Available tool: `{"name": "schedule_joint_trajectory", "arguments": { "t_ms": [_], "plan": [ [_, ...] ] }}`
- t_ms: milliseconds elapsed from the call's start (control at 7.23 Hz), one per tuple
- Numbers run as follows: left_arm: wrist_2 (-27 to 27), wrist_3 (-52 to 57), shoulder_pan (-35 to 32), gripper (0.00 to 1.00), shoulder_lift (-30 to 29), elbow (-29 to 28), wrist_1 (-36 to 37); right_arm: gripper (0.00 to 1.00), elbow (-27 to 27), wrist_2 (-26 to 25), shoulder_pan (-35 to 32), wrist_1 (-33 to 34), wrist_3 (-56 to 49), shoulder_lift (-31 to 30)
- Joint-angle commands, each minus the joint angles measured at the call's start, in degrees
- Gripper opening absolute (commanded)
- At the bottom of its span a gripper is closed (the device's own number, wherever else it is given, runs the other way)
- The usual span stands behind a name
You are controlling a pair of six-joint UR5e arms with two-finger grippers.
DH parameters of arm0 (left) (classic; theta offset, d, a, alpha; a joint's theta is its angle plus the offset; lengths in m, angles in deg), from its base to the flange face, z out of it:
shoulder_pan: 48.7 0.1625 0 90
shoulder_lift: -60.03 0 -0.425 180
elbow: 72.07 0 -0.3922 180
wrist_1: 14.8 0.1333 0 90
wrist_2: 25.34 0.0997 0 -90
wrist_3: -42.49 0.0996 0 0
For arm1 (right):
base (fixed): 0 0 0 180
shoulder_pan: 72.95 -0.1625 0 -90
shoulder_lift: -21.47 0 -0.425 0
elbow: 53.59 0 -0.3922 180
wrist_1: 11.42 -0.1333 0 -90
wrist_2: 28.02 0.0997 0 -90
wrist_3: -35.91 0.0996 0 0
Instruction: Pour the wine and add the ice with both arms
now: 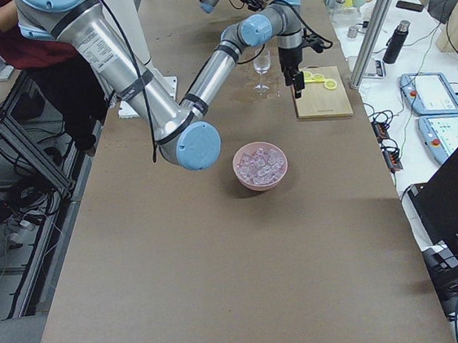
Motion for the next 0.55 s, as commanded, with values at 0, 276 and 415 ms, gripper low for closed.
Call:
{"name": "schedule_joint_trajectory", "arguments": {
  "t_ms": [0, 276, 415],
  "plan": [
    [0.2, 0.2, 0.1, 0.12, -0.1, -0.2, 0.0, 1.0, -1.2, 7.8, -7.7, -8.1, -1.0, -10.3],
    [0.5, 0.5, 0.1, 0.27, -0.1, -0.3, 0.0, 1.0, -10.1, 15.8, -14.3, -13.5, -8.4, -13.2],
    [0.5, 0.5, 0.1, 0.28, -0.2, -0.3, 0.0, 1.0, -13.3, 16.0, -15.8, -13.6, -9.3, -13.3]
  ]
}}
